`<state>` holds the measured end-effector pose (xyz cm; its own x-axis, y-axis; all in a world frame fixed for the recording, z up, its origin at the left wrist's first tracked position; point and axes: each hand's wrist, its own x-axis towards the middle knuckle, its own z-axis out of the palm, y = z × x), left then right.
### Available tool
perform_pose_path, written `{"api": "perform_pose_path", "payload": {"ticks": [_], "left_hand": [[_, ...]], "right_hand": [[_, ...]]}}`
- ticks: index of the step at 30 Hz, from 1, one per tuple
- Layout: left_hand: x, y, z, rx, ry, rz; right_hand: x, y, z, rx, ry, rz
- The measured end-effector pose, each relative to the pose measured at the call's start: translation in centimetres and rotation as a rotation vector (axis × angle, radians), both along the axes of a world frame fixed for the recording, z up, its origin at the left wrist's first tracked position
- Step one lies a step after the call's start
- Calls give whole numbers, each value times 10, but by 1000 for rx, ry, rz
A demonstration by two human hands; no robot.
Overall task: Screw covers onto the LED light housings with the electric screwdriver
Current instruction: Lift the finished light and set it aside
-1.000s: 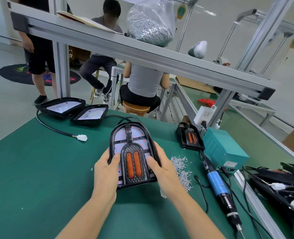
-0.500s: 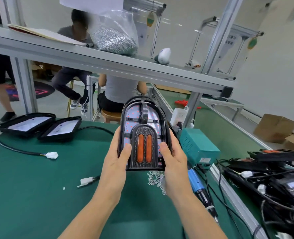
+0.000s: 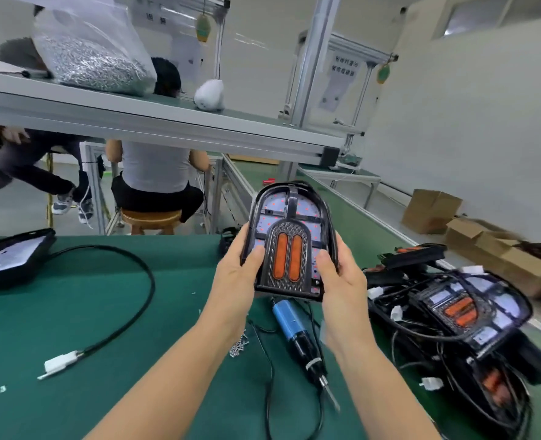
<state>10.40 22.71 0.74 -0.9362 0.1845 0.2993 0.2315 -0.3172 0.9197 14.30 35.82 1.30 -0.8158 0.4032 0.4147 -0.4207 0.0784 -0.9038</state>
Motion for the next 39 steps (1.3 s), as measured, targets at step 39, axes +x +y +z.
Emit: {"api": "perform_pose_path", "payload": {"ticks": [39], "left_hand": [[9, 283, 14, -869, 602, -263]], "right_hand": [[29, 253, 30, 50, -489, -910]]}}
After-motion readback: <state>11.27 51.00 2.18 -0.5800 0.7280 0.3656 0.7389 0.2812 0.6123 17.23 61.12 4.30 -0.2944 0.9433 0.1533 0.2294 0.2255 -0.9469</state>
